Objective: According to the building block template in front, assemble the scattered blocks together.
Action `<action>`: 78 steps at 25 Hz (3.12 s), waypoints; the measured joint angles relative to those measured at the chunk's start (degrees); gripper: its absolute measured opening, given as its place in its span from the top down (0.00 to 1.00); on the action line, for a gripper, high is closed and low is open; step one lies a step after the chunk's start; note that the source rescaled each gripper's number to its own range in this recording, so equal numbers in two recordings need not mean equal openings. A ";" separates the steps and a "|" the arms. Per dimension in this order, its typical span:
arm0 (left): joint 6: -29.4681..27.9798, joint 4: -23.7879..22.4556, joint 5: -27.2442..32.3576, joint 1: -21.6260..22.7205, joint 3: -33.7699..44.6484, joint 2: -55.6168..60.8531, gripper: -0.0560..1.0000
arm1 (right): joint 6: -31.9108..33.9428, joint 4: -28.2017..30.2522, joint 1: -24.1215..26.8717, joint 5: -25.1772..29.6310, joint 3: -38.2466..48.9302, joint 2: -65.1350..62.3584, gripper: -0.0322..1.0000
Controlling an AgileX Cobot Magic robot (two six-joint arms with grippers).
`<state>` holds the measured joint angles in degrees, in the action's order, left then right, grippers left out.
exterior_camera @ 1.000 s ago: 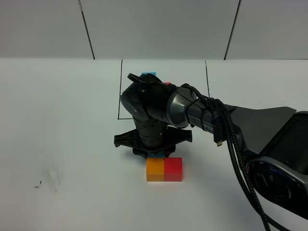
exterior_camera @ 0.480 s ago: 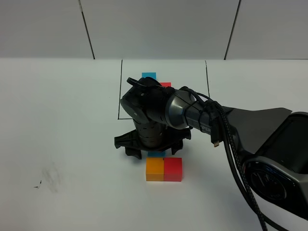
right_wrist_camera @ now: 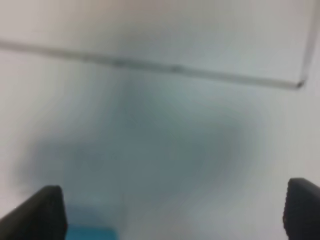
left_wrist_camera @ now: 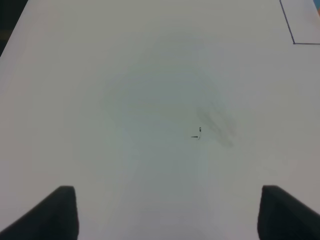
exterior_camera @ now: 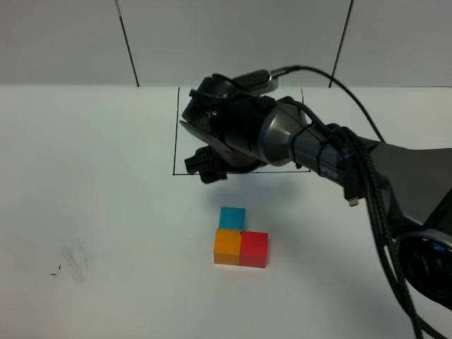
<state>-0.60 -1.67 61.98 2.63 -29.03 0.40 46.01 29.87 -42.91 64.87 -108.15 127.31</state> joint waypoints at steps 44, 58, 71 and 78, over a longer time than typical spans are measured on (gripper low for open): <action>0.00 0.00 0.00 0.00 0.00 0.00 0.33 | -69.67 -17.76 51.35 5.05 33.42 -96.38 0.18; 0.00 0.00 0.00 0.00 0.00 0.00 0.33 | -65.26 -27.06 46.86 0.14 62.42 -123.28 0.24; 0.00 0.00 0.00 0.00 0.11 -0.05 0.33 | -53.31 -29.52 46.85 -3.89 78.61 -126.62 0.24; 0.00 -0.05 0.00 0.00 0.11 -0.05 0.33 | -51.67 -29.40 46.85 -3.70 79.25 -126.62 0.24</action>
<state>-0.60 -1.72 61.98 2.63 -28.92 0.35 -5.66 0.47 3.94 61.17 -28.90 0.69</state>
